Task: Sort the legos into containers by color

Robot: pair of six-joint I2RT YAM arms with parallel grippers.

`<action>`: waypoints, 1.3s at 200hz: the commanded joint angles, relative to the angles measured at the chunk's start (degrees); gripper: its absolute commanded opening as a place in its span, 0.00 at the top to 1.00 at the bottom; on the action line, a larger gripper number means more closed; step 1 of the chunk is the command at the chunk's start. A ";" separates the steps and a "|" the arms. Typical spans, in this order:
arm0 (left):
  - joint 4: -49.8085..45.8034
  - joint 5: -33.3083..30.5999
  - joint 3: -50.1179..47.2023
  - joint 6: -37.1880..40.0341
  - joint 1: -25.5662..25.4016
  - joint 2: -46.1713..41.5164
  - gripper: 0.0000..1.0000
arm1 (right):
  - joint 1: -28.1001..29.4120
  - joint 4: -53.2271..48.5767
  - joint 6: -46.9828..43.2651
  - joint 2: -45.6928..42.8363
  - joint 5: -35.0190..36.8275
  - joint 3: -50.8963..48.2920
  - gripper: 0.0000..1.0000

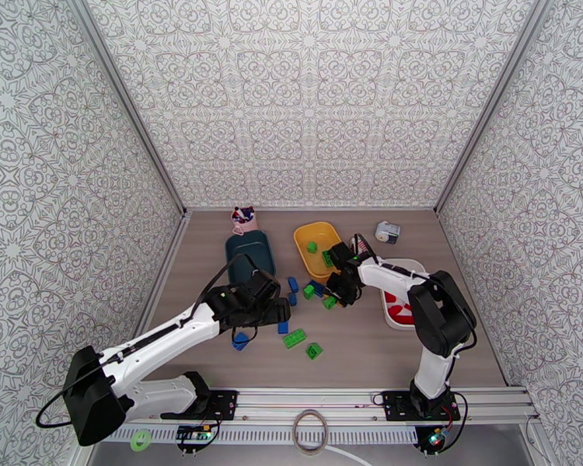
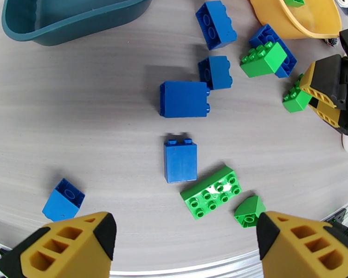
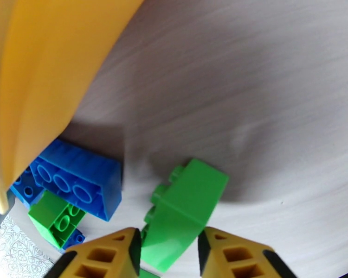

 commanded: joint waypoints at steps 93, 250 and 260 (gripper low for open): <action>5.13 4.31 8.44 3.01 0.92 10.54 0.15 | -0.44 -4.56 -3.75 -9.30 3.88 -3.78 0.88; 16.40 21.74 21.13 0.28 14.91 19.95 0.15 | -5.30 -16.93 -15.96 9.39 -2.46 36.69 0.79; 15.24 20.94 20.04 0.87 14.82 18.53 0.15 | -5.29 -18.49 -16.44 11.77 -2.79 40.49 0.74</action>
